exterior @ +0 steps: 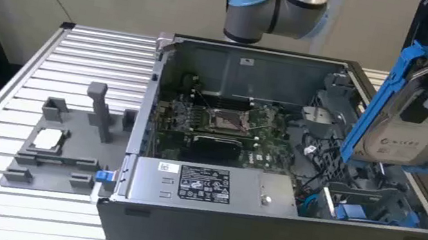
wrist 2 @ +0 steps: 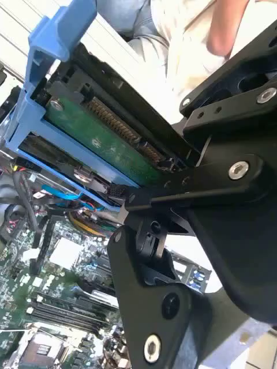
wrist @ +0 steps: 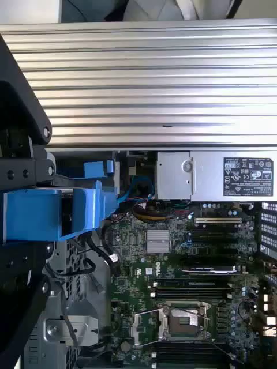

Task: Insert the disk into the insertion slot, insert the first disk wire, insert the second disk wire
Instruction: 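Insert the disk into the insertion slot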

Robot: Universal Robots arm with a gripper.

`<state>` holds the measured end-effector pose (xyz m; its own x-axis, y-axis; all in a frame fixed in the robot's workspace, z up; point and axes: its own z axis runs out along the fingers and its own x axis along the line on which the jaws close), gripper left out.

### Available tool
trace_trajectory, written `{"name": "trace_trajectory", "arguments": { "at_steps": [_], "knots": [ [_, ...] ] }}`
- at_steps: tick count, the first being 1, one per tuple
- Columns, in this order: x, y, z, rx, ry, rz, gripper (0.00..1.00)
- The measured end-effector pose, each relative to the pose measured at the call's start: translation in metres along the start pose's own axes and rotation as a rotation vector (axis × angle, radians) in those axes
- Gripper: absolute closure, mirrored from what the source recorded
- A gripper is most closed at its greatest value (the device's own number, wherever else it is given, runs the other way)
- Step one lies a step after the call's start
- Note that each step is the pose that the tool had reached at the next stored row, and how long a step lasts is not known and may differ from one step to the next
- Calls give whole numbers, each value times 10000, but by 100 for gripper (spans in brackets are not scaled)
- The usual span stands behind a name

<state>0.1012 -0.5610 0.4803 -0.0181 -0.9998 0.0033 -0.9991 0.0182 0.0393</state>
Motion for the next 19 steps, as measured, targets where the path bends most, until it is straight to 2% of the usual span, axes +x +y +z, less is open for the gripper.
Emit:
{"name": "trace_trajectory", "arguments": {
  "at_steps": [12, 19],
  "knots": [
    [0, 0, 2, 2, -3, 0, 67],
    [0, -5, 74, 3, -4, 0, 67]
  ]
}}
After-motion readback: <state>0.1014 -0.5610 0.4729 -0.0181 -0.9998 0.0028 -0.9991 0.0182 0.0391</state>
